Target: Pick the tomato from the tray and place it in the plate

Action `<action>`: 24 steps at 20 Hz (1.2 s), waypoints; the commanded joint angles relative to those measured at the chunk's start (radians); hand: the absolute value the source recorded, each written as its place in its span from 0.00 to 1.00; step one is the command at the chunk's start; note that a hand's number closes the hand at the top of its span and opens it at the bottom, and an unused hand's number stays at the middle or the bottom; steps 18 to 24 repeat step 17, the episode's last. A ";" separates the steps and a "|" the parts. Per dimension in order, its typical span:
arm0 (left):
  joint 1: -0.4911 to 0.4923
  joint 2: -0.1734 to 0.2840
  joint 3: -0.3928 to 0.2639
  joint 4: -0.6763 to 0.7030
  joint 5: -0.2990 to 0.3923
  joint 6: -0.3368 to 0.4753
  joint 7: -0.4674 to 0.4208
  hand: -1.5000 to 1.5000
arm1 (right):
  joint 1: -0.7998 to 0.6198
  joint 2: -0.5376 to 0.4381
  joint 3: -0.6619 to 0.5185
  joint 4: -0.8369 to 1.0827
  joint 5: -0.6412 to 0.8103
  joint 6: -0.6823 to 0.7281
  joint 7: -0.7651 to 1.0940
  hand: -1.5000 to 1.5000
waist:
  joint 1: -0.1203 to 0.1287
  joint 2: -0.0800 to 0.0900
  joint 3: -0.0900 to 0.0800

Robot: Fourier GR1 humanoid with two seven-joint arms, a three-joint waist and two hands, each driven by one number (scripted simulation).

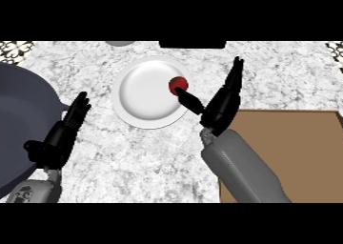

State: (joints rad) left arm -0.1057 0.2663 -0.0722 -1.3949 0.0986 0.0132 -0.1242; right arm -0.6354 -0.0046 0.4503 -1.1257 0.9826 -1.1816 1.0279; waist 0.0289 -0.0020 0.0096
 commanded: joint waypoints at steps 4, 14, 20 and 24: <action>0.050 -0.005 0.028 0.001 -0.011 0.030 0.044 0.50 | 0.248 -0.004 0.141 -0.178 -0.053 -0.133 -0.116 0.00 | -0.028 0.001 -0.009; 0.059 -0.011 0.062 0.078 -0.040 0.004 -0.051 0.50 | 0.442 -0.184 0.261 -0.299 -0.221 -0.195 -0.270 0.00 | -0.026 0.004 -0.009; 0.058 -0.029 0.060 0.081 -0.043 0.008 -0.047 0.50 | 0.477 -0.183 0.275 -0.287 -0.240 -0.246 -0.325 0.00 | -0.028 0.004 -0.009; 0.058 -0.029 0.060 0.081 -0.043 0.008 -0.047 0.50 | 0.477 -0.183 0.275 -0.287 -0.240 -0.246 -0.325 0.00 | -0.028 0.004 -0.009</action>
